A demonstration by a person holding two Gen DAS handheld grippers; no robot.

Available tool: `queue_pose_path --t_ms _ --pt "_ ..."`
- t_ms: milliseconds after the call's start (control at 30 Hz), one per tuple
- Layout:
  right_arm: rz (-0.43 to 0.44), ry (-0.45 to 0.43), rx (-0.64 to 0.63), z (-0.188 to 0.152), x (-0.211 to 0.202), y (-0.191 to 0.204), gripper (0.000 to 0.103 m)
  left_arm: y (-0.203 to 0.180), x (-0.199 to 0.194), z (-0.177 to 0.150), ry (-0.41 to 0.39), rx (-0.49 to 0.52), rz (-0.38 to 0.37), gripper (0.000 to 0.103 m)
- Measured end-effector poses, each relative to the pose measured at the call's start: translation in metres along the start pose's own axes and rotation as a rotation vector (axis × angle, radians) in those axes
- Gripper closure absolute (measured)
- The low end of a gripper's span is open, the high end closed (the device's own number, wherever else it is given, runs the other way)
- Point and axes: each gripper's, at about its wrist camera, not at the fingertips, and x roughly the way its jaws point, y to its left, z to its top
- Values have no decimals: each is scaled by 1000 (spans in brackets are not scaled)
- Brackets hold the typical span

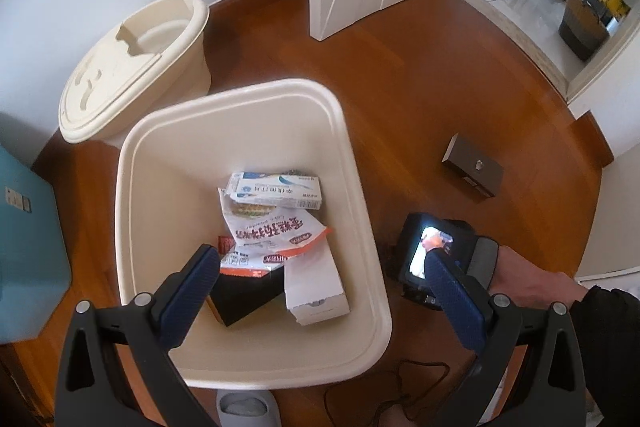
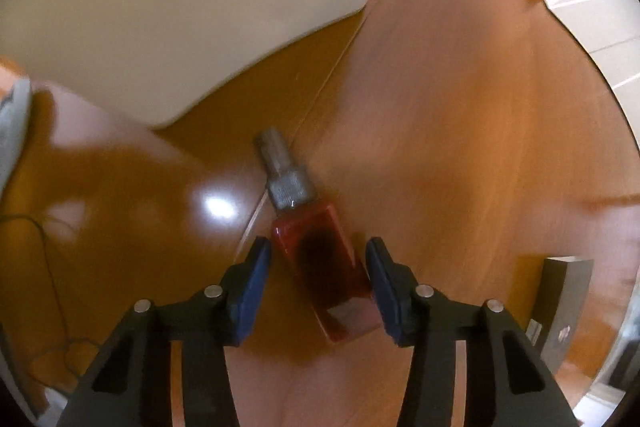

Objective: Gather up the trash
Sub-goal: 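Lower the right tool to the red spray bottle and grasp it, then grasp the dark grey box with the left tool while the right tool holds the bottle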

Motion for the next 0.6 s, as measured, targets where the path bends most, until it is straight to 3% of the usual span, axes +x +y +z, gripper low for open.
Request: queue_pose_path --t_ms 67,200,333,467,600 --pt "4 -11 51 -4 -2 -6 68 -6 0 2 -6 7 -5 0" --pt "48 -94 204 -33 -26 -19 71 -32 6 7 11 38 -51 0" --pt "18 -246 454 -103 -80 -39 71 -85 42 21 70 77 -120 0" --pt "-14 -362 821 -206 -115 -69 71 -153 117 42 203 11 -228 0" --pt "-22 -465 1063 -287 -129 -71 71 -206 217 72 413 -196 -342 0"
